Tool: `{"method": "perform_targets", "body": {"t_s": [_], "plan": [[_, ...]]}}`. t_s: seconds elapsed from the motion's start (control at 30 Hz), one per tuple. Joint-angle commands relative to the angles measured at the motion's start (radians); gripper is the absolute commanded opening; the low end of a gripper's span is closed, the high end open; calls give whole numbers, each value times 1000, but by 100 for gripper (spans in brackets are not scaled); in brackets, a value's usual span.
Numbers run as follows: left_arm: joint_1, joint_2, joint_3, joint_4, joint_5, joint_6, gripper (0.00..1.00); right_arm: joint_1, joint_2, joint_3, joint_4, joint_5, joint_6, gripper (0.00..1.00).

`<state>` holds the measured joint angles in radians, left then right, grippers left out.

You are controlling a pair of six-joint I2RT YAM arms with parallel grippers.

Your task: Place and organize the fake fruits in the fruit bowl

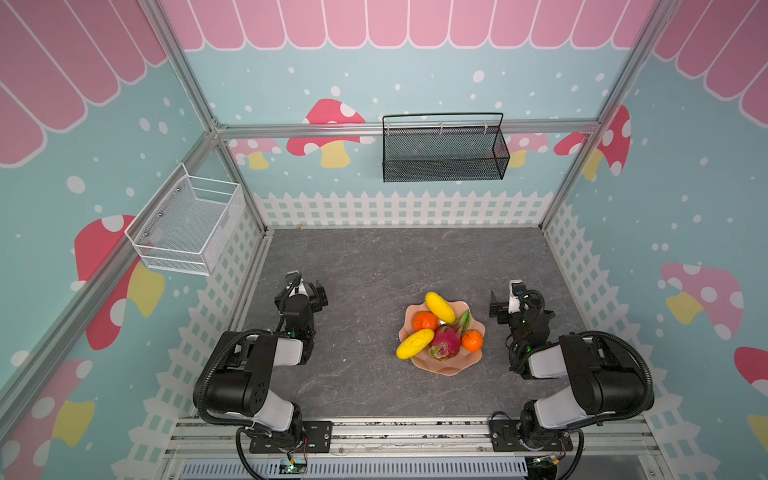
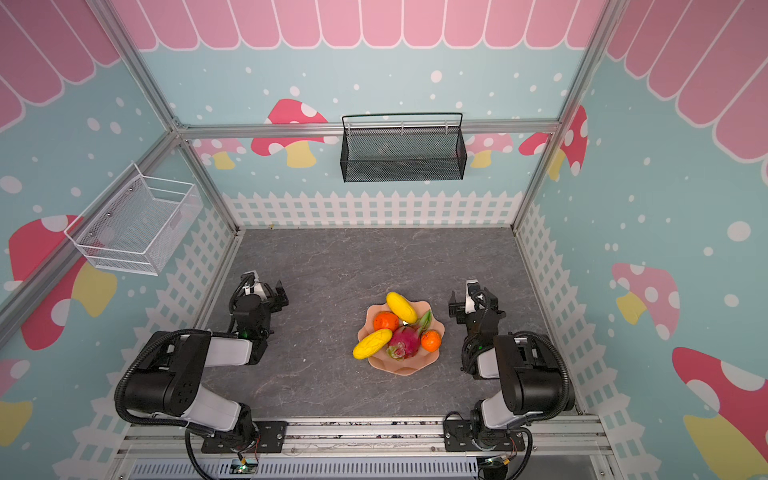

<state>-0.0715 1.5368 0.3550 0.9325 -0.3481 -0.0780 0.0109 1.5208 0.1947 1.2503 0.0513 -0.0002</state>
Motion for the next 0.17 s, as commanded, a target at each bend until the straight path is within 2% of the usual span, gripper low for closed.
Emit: {"method": "perform_targets", "body": {"t_s": [0.0,0.13], "plan": [[-7,3,10,13,-16,19,100,-7,1,16,38,-7,-23,98],[-11,6,15,7,-25,26,100,-5,-7,-10,79,26,-15,98]]}}
